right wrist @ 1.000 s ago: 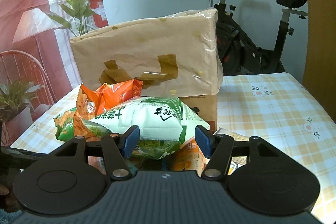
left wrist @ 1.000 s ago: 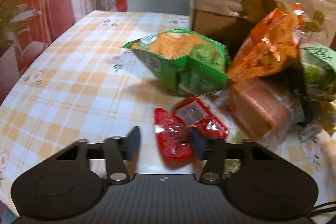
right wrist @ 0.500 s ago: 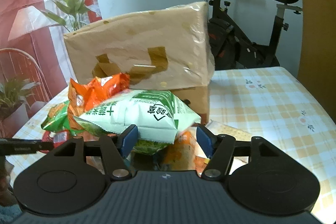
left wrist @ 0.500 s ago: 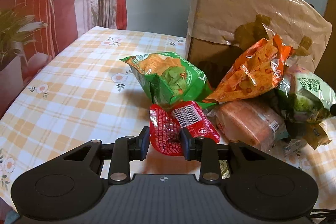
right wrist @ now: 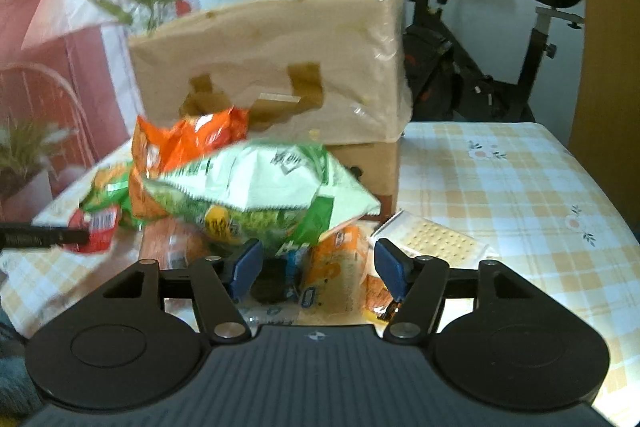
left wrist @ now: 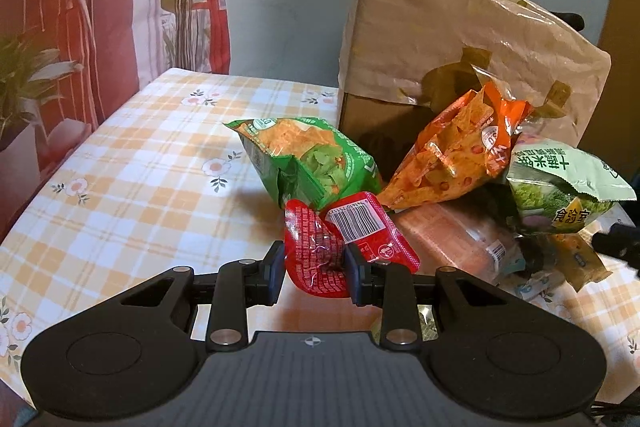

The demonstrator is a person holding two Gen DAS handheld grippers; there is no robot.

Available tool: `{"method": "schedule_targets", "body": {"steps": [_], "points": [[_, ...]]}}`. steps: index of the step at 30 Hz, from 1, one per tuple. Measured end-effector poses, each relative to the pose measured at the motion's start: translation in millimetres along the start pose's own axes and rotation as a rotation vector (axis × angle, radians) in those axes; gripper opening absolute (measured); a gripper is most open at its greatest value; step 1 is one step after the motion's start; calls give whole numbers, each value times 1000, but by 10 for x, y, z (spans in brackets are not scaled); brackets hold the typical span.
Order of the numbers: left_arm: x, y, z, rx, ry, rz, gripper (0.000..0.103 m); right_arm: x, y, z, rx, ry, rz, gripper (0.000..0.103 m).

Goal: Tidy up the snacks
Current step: 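Grasp the orange-labelled bread packet with the right gripper and lift it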

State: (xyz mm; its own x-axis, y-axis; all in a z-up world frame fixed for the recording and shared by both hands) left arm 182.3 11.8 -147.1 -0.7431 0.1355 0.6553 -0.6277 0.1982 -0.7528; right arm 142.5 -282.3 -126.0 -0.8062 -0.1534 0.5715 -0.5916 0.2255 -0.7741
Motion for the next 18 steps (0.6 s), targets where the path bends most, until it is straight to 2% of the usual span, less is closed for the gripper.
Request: {"method": "schedule_targets", "body": {"steps": [5, 12, 18], "points": [[77, -10, -3, -4, -5, 16, 33, -226, 46, 60, 19, 26, -55, 64], [219, -9, -58, 18, -18, 43, 33, -585, 28, 97, 55, 51, -128, 56], [268, -25, -59, 19, -25, 55, 33, -733, 76, 72, 94, 84, -142, 55]]}}
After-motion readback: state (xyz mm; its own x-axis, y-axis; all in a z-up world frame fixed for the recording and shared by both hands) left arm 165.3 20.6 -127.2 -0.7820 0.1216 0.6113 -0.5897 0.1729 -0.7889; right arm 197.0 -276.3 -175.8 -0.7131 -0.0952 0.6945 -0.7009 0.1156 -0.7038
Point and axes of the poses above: each gripper's, at about its wrist camera, not at the fingertips, and x roughly against the way its jaws point, z to its right, y to its underside, the point moved 1 cm from there along -x, roughly the way its jaws point, and after that the axes turned 9 degrees about -x, right-handed, at the moved point
